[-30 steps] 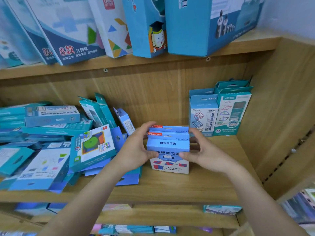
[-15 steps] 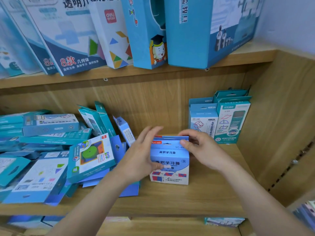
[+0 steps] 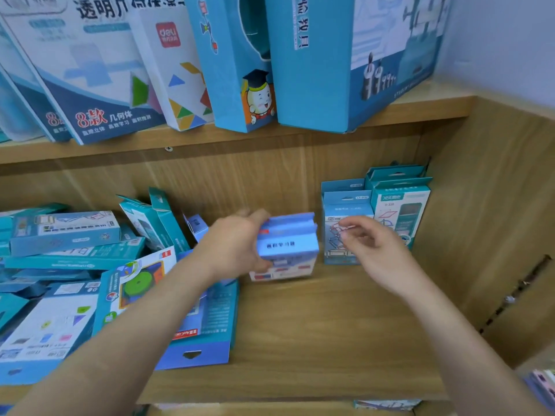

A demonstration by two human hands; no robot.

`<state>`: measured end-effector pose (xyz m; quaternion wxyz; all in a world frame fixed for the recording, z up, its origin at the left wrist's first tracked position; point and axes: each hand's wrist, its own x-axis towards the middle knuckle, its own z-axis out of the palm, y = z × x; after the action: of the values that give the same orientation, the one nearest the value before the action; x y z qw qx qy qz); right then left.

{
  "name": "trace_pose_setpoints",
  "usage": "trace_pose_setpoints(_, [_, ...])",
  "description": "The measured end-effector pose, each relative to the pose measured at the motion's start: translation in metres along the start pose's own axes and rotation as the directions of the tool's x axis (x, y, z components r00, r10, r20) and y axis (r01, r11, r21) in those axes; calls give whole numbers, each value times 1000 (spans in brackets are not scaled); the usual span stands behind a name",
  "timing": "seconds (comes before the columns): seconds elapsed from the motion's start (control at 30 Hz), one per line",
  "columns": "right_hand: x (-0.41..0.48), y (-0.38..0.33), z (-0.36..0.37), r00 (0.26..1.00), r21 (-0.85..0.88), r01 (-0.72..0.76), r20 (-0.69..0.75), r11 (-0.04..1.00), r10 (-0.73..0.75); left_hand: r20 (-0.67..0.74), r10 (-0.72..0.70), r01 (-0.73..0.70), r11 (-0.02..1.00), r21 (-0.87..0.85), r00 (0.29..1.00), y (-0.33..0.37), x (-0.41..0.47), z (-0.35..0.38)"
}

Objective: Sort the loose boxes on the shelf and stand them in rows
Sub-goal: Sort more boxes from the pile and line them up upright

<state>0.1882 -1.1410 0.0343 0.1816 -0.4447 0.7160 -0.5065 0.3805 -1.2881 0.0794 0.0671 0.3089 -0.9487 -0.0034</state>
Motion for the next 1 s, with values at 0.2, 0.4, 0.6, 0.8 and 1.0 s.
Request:
trace_pose_setpoints(0.2, [13,4,-3,996,-53,-42,-75,998,38,58,-112,113,994,-11,992,-3,53,8])
trace_pose_setpoints(0.4, [9,8,8,996,-131,-82,-31,988,78,-40,-243,221,928,-300,969,-2,63,47])
trace_pose_setpoints(0.6, [6,-1,8,990,-407,-119,25,906,142,-190,-392,300,874,-383,900,3,50,58])
trace_pose_setpoints(0.8, [11,-7,13,978,-511,-168,20,843,208,-115,-386,257,779,-572,915,13,50,65])
trace_pose_setpoints(1.0, [7,-6,13,979,-493,-161,32,855,202,-95,-357,250,797,-549,929,12,50,67])
